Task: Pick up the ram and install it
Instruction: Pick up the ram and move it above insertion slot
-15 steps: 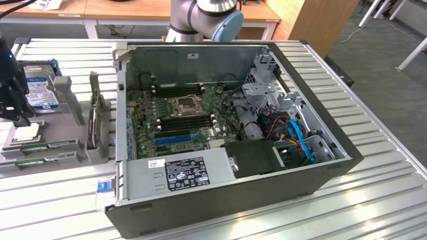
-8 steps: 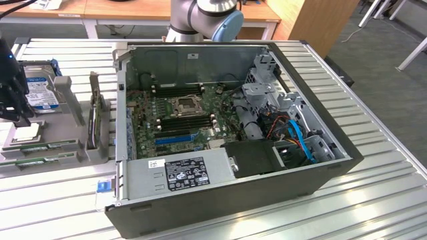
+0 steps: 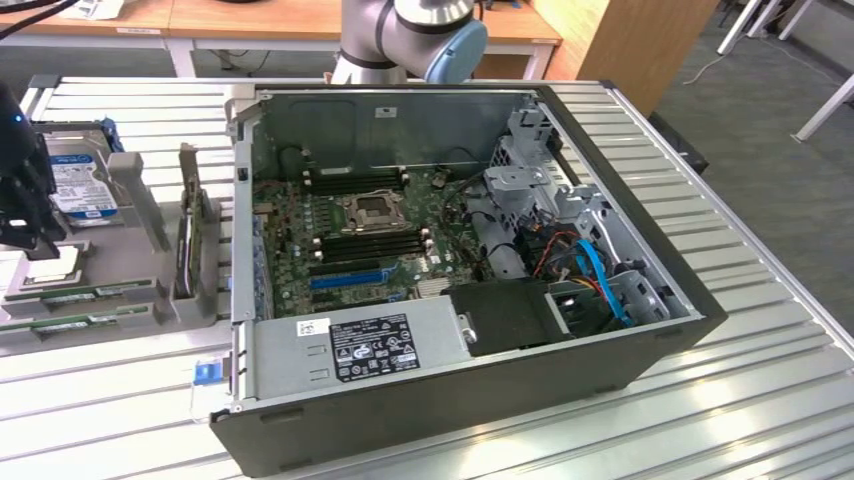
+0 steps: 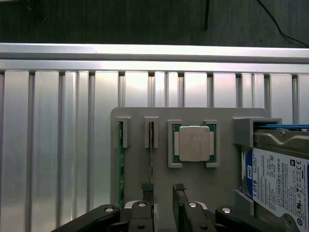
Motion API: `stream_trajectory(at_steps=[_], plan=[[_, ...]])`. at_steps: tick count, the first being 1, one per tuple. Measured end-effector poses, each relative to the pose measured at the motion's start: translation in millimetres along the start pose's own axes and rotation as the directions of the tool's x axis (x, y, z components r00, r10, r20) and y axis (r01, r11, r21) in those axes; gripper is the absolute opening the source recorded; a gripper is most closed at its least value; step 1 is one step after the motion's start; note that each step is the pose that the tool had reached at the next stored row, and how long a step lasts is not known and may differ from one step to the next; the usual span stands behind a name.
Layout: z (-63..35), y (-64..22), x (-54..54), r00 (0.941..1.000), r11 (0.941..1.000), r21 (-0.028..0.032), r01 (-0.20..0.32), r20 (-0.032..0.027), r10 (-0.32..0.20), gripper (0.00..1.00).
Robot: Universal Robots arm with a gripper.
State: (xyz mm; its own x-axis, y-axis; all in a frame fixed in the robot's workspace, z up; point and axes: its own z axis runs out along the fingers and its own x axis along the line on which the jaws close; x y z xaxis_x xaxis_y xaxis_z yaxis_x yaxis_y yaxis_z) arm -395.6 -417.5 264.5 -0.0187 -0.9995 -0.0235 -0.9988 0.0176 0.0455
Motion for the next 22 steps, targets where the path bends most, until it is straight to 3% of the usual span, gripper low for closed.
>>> stream_trajectory(at_steps=[22], plan=[[-0.6, -0.4, 24.9, 1.0000, 1.0000, 0.0000, 0.000, 0.0001, 0.000, 0.30]])
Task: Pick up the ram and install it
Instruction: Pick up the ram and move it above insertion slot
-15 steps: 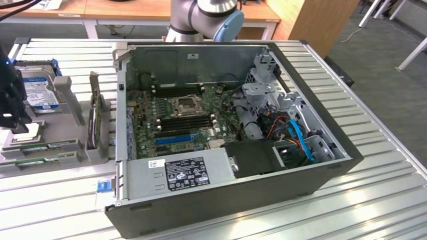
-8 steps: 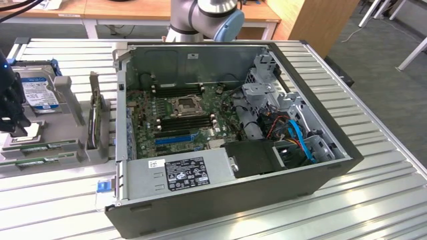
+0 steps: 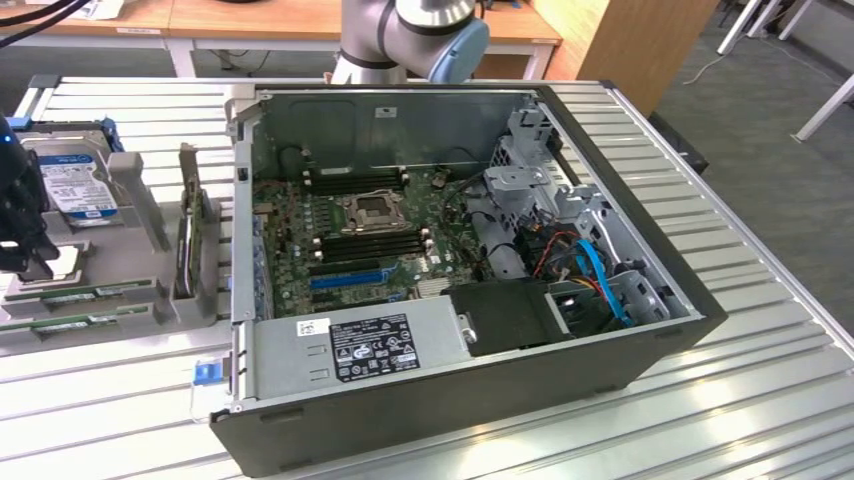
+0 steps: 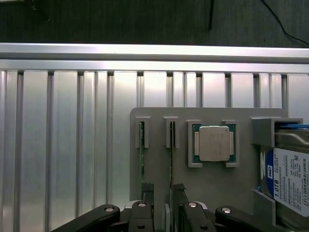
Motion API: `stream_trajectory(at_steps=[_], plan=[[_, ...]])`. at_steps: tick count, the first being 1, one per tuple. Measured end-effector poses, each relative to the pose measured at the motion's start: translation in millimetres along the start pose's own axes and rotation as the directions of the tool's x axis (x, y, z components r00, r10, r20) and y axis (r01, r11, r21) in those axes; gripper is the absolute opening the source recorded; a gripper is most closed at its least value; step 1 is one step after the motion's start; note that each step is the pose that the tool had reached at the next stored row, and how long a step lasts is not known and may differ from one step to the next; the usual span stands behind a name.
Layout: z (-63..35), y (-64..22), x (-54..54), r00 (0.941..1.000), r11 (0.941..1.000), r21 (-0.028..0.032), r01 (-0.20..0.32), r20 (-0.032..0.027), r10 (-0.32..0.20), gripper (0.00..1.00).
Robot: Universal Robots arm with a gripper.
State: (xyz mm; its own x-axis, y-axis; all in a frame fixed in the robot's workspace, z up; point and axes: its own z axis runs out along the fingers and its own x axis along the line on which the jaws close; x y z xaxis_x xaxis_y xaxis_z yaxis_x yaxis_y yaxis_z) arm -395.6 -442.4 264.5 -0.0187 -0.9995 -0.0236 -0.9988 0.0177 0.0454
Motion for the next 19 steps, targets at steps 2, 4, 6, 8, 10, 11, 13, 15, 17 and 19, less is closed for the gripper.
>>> stream_trajectory(at_steps=[2, 4, 6, 8, 10, 11, 13, 15, 17, 19], plan=[[-0.1, 0.0, 2.0, 1.0000, 1.0000, -0.0001, 0.000, 0.0000, 0.000, 0.30], [-0.2, -0.1, 4.6, 1.0000, 1.0000, -0.0001, 0.000, -0.0001, 0.000, 0.30], [-0.2, -0.1, 7.4, 1.0000, 1.0000, -0.0001, 0.000, 0.0000, 0.000, 0.30], [-0.3, -0.2, 10.3, 1.0000, 1.0000, 0.0000, 0.000, -0.0001, 0.000, 0.30], [-0.3, -0.2, 13.2, 1.0000, 1.0000, 0.0000, 0.000, 0.0000, 0.000, 0.30], [-0.4, -0.3, 14.7, 1.0000, 1.0000, 0.0000, 0.000, 0.0000, 0.000, 0.30], [-0.5, -0.3, 17.4, 1.0000, 1.0000, 0.0000, 0.000, -0.0001, 0.000, 0.30], [-0.5, -0.3, 19.0, 1.0000, 1.0000, 0.0000, 0.000, -0.0001, 0.000, 0.30], [-0.5, -0.3, 19.1, 1.0000, 1.0000, 0.0000, 0.000, 0.0000, 0.000, 0.30], [-0.5, -0.3, 19.1, 1.0000, 1.0000, 0.0000, 0.000, 0.0000, 0.000, 0.30]])
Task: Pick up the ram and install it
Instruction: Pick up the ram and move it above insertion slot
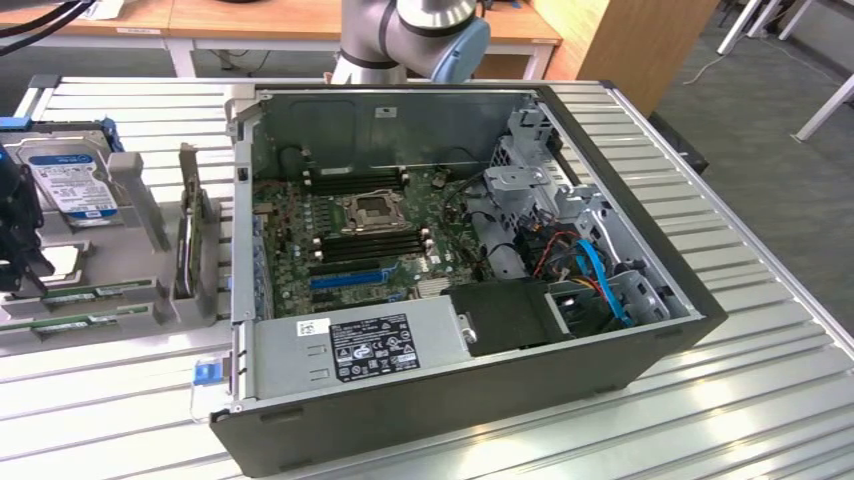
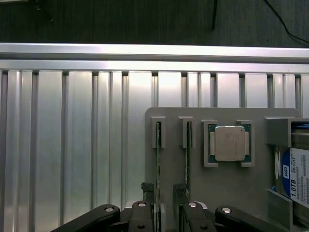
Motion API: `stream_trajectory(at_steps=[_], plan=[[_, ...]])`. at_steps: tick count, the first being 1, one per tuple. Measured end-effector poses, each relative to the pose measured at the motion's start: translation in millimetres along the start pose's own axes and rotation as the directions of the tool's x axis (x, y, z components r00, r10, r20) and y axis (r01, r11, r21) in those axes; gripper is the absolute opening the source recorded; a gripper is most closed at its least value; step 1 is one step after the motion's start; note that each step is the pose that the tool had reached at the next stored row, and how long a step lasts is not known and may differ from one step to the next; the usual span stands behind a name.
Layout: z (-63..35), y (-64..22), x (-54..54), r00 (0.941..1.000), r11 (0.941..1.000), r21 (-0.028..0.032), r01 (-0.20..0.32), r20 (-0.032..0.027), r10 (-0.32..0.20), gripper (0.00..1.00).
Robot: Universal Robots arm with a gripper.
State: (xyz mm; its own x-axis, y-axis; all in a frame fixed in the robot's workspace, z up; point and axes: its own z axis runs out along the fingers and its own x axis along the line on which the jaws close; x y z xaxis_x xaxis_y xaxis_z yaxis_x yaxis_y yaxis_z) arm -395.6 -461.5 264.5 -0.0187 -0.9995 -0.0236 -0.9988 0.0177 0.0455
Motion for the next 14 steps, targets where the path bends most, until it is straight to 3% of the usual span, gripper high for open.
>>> stream_trajectory(at_steps=[14], plan=[[8.9, -0.4, 0.8, 1.0000, 1.0000, -0.0001, 0.000, 0.0003, 0.000, 0.30]])
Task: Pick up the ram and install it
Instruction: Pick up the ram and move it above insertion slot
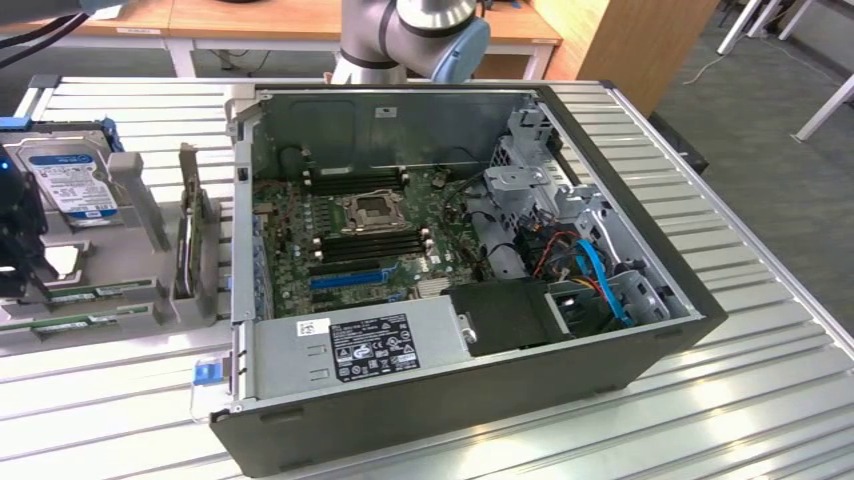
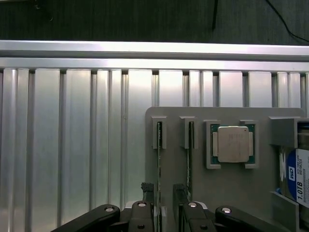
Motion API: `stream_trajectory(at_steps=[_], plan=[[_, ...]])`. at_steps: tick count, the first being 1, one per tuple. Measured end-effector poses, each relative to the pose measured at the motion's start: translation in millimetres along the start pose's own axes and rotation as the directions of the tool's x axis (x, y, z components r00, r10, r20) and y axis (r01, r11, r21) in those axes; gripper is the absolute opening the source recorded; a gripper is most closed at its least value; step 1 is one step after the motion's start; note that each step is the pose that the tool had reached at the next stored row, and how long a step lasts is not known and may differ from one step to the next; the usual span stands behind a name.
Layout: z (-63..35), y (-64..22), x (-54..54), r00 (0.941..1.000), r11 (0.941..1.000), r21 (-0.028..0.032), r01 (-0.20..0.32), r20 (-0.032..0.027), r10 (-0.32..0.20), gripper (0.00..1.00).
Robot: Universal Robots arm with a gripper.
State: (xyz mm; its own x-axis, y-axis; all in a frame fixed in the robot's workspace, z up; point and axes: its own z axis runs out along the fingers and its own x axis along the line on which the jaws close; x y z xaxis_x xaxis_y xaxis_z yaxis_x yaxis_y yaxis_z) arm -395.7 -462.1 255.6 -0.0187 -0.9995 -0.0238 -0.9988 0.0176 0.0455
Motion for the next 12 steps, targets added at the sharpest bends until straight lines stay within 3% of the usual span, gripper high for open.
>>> stream_trajectory(at_steps=[12], plan=[[5.8, -0.3, 0.3, 1.0000, 1.0000, -0.0001, 0.000, -0.0001, 0.000, 0.30]])
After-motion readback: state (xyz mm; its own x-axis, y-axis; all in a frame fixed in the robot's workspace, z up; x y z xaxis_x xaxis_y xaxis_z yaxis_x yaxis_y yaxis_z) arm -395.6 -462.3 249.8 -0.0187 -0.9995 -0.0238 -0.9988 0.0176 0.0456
